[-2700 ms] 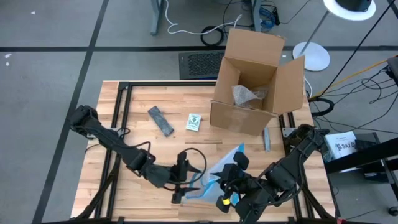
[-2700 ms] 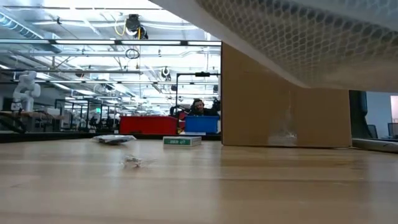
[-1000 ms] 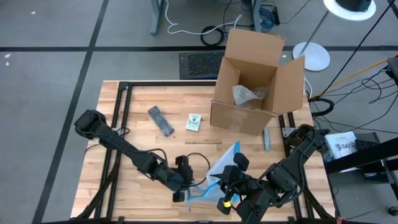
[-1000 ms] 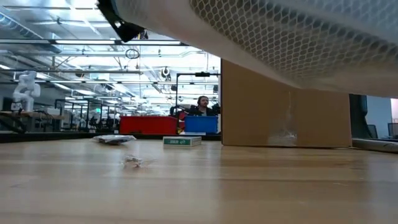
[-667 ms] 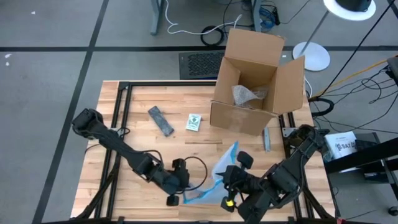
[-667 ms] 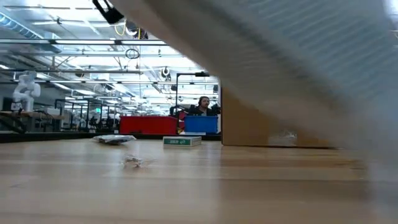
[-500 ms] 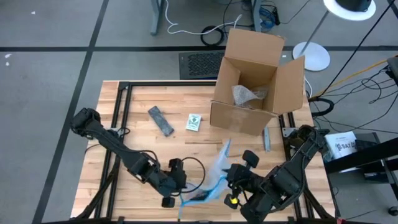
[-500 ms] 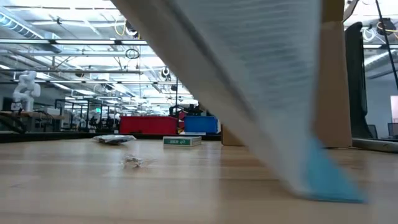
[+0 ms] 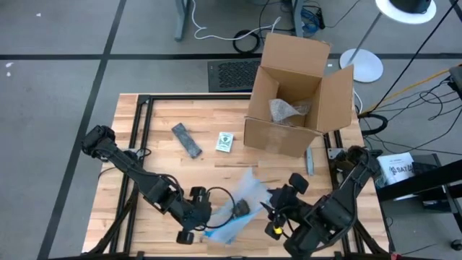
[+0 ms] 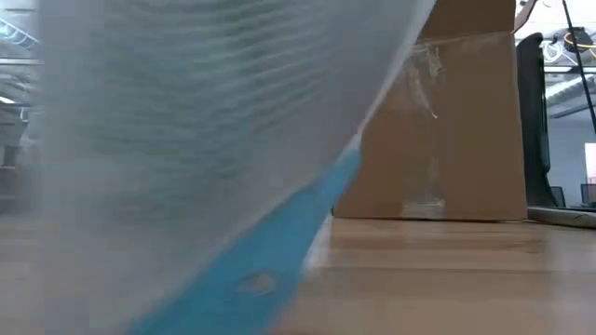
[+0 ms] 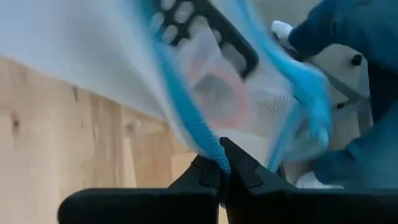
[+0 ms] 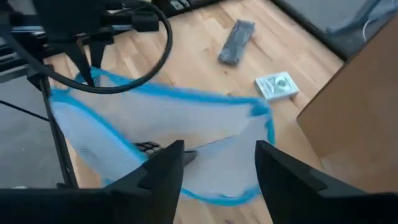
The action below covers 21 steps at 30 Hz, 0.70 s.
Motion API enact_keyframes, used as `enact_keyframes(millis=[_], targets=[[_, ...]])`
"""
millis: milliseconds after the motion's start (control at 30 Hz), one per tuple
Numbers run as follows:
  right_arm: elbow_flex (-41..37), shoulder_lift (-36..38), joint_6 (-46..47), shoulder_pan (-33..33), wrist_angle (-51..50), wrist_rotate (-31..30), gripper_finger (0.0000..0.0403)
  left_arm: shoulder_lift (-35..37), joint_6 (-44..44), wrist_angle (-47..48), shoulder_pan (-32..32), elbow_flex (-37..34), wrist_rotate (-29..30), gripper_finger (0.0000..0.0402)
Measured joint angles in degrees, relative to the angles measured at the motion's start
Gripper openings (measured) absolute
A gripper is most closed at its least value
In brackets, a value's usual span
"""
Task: Unpack boxes
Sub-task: Put the socks into the transparent zip bag
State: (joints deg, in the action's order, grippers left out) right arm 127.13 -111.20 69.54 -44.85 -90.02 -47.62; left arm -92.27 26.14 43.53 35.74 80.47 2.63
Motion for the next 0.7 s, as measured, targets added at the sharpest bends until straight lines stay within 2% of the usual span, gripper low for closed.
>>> enact_keyframes(millis=[133, 267, 400, 700], targets=[[0.0, 0.0, -4.2, -2.1, 0.8, -2.6, 0.0187, 0.0, -1.0, 1.0, -0.1, 0.0, -1.0, 0.0000], [0.0, -1.6, -16.8, -4.2, 7.0, -3.2, 0.0178, 0.0, -1.5, 1.0, -0.2, 0.0, -1.6, 0.0000], [0.0, -5.4, -27.4, -4.3, 12.9, 0.8, 0.0172, 0.0, -1.5, 1.0, -0.5, 0.0, -1.7, 0.0000], [0.0, -12.7, -34.9, -1.9, 14.4, 3.0, 0.0171, 0.1, -1.1, 0.7, -0.5, 0.0, -1.5, 0.0000]])
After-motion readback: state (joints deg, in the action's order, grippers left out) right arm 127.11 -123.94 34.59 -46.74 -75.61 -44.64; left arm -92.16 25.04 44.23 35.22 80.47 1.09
